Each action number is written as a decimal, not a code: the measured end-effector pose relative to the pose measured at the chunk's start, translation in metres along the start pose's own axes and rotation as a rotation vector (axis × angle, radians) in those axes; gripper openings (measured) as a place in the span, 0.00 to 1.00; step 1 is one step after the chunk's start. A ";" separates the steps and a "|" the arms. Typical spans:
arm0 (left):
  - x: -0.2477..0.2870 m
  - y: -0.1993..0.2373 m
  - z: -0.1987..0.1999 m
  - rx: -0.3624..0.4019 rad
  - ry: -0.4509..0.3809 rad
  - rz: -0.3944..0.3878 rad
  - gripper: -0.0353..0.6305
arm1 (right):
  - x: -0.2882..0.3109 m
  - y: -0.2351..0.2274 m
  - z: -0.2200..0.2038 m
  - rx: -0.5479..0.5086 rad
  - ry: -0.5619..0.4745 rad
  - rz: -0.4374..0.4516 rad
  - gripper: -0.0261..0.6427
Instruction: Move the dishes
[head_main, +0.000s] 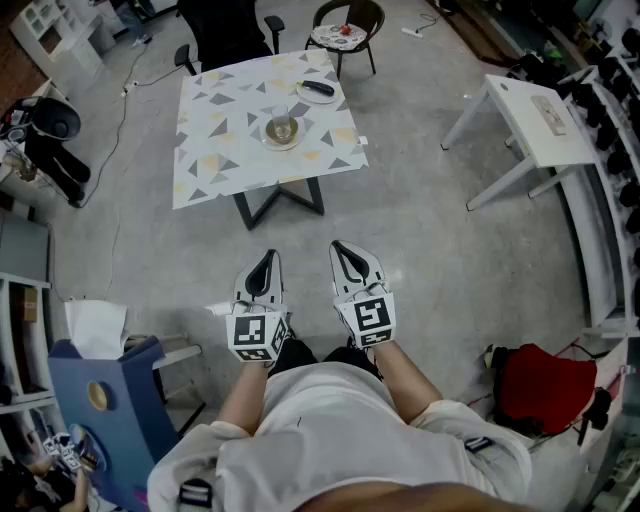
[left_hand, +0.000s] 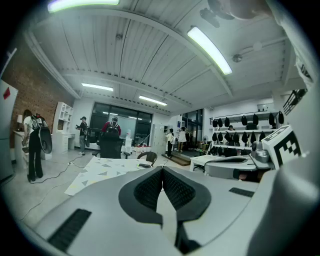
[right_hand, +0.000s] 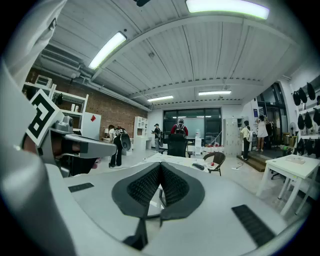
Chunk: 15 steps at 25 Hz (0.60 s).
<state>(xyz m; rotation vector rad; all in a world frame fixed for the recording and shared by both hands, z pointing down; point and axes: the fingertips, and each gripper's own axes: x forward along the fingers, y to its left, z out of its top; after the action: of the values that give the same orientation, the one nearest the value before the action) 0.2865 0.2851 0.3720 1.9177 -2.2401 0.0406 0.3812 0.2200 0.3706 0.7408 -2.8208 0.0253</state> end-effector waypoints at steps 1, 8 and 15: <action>-0.004 0.015 0.000 0.001 0.006 -0.009 0.08 | 0.007 0.013 0.000 0.001 0.007 -0.002 0.03; -0.019 0.080 -0.008 0.021 0.063 -0.105 0.08 | 0.036 0.075 -0.008 0.049 0.062 -0.073 0.03; -0.013 0.102 -0.016 -0.010 0.079 -0.157 0.08 | 0.049 0.076 -0.005 0.026 0.088 -0.172 0.04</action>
<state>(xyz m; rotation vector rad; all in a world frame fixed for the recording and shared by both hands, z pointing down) 0.1904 0.3167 0.3961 2.0427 -2.0306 0.0808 0.3038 0.2632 0.3894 0.9612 -2.6685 0.0647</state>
